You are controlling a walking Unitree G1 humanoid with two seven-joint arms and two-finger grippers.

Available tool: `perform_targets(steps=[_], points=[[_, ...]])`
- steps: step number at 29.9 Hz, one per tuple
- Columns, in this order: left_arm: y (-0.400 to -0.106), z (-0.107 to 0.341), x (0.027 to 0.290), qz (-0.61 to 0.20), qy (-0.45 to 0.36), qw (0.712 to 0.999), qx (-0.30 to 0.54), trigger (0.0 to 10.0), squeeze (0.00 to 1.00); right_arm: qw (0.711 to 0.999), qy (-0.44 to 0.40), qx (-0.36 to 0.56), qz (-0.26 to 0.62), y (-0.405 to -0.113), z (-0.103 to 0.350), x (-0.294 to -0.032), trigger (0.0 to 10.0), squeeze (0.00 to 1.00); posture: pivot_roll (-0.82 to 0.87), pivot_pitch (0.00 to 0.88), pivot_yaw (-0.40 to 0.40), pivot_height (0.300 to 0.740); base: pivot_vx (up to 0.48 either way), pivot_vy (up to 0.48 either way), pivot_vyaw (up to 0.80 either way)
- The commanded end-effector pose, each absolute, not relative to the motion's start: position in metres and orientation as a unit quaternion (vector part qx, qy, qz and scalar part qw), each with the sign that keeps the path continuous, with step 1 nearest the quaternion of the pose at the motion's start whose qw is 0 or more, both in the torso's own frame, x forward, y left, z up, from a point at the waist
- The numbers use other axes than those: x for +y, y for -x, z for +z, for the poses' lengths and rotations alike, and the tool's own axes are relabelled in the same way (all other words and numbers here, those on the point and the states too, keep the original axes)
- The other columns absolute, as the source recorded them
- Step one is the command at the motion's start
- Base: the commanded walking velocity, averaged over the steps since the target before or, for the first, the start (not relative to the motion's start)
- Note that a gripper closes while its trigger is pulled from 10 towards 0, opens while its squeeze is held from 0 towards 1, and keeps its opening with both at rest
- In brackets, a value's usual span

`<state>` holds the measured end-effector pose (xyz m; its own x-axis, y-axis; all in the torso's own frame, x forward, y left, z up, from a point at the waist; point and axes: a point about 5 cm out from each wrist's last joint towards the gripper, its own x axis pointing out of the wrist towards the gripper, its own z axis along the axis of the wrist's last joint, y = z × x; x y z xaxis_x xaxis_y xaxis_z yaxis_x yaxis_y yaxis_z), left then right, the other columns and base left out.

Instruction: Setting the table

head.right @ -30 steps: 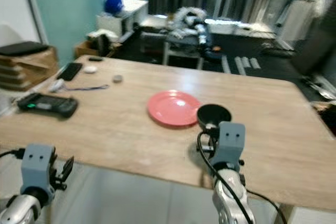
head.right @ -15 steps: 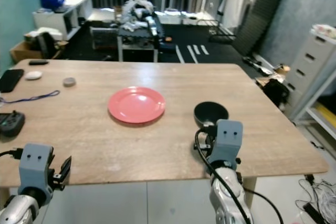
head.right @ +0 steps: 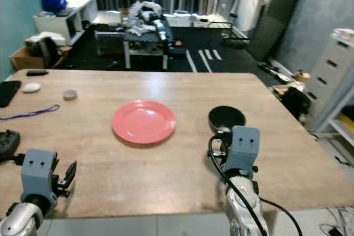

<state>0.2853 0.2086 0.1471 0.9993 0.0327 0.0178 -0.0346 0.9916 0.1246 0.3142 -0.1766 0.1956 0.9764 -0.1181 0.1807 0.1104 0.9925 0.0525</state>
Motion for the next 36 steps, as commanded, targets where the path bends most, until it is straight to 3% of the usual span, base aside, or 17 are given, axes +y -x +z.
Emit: perform_targets(steps=[1, 14, 20, 24, 36], points=[[-0.285, 0.143, 0.207, 0.017, -0.066, 0.998, 0.001, 10.0, 0.00, 0.993, -0.022, -0.093, -0.066, -0.312, 0.194, -0.182, 10.0, 0.00, 0.05, 0.126, 0.070, 0.740, 0.480, 0.000, 0.00], [-0.284, 0.143, 0.202, -0.002, -0.064, 0.998, 0.000, 10.0, 0.00, 0.993, -0.018, -0.094, -0.072, -0.312, 0.193, -0.185, 10.0, 0.00, 0.05, 0.123, 0.073, 0.740, 0.098, 0.000, 0.00], [-0.282, 0.143, 0.202, -0.013, -0.061, 0.998, 0.003, 10.0, 0.00, 0.994, 0.054, -0.071, -0.066, -0.320, 0.195, -0.209, 10.0, 0.00, 0.05, 0.116, 0.073, 0.740, 0.000, 0.000, 0.00], [-0.280, 0.142, 0.203, -0.018, -0.059, 0.998, 0.007, 10.0, 0.00, 0.996, 0.044, -0.055, -0.046, -0.323, 0.197, -0.219, 10.0, 0.00, 0.05, 0.115, 0.071, 0.740, 0.000, 0.000, 0.00], [-0.277, 0.141, 0.197, -0.044, -0.058, 0.997, 0.012, 10.0, 0.00, 0.996, -0.052, -0.012, 0.066, -0.347, 0.194, -0.208, 10.0, 0.00, 0.08, 0.131, 0.056, 0.740, 0.000, 0.000, 0.00]])
